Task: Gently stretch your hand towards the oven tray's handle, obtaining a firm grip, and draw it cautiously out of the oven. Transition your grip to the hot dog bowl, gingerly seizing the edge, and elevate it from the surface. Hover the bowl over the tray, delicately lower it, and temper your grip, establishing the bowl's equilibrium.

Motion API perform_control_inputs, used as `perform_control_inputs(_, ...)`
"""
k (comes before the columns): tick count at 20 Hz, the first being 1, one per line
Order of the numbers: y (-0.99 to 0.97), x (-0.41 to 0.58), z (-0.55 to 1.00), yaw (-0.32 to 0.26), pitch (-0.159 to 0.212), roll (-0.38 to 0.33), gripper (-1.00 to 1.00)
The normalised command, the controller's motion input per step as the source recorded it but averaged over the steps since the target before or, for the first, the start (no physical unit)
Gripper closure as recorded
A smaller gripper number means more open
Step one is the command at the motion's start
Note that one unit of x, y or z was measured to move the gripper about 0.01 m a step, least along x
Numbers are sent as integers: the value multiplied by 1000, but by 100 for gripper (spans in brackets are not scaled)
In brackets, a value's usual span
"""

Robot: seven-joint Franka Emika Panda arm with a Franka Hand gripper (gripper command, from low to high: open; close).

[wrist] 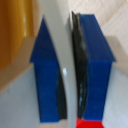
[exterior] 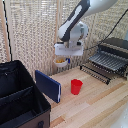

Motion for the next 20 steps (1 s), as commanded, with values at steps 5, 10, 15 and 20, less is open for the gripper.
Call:
perform_control_inputs(5,-266,71,473,-222,-44,85,100)
perform_control_inputs(10,-477,3,361,-149,-63,144,100)
perform_control_inputs(15,-641,-33,262,-117,-16,125,100)
perform_control_inputs(20,-729,-82,175,-117,-2,87,100)
